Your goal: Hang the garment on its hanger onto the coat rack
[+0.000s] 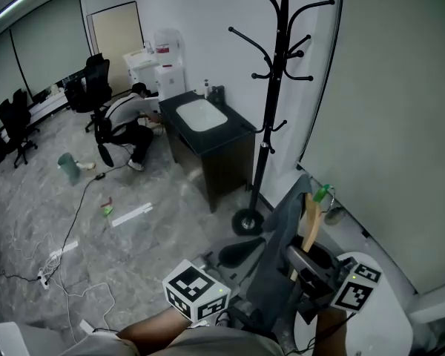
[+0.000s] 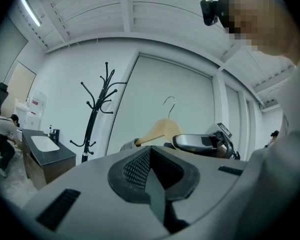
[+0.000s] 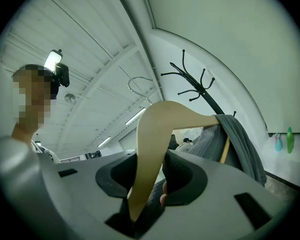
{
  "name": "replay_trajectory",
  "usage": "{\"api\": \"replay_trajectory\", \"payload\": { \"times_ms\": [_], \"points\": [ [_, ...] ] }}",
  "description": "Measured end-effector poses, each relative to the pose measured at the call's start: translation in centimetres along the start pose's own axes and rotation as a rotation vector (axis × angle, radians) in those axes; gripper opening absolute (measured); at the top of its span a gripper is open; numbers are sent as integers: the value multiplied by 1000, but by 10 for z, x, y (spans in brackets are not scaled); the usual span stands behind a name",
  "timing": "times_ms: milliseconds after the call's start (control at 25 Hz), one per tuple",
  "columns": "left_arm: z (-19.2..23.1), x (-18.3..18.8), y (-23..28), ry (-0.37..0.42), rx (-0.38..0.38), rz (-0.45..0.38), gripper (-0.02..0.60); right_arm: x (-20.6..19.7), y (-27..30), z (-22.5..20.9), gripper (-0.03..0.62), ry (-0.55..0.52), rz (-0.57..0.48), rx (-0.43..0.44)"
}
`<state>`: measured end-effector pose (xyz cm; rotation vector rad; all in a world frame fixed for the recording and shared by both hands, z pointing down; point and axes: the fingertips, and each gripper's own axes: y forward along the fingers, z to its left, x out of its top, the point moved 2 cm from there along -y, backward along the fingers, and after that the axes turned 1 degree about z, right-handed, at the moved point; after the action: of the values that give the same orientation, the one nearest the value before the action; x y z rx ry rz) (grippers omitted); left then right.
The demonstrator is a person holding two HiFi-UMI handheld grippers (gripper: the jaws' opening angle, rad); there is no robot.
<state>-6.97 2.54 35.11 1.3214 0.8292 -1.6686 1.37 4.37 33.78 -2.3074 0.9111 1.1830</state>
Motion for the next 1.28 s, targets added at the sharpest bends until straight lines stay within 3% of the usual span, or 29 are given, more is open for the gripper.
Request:
{"api": "replay_trajectory", "payload": {
  "times_ms": [360,560,1000,1280],
  "points": [
    [66,13,48,-7,8,-4,5,50,44,-62,146,-2,3,22],
    [99,13,93,4,38,-12,5,72,59,-114,146,26,11,59],
    [187,48,218,-1,129,-35,5,160,116,-229,146,29,82,127],
    [223,55,267,-5,163,-29,5,200,144,-287,146,-3,117,113]
  ]
}}
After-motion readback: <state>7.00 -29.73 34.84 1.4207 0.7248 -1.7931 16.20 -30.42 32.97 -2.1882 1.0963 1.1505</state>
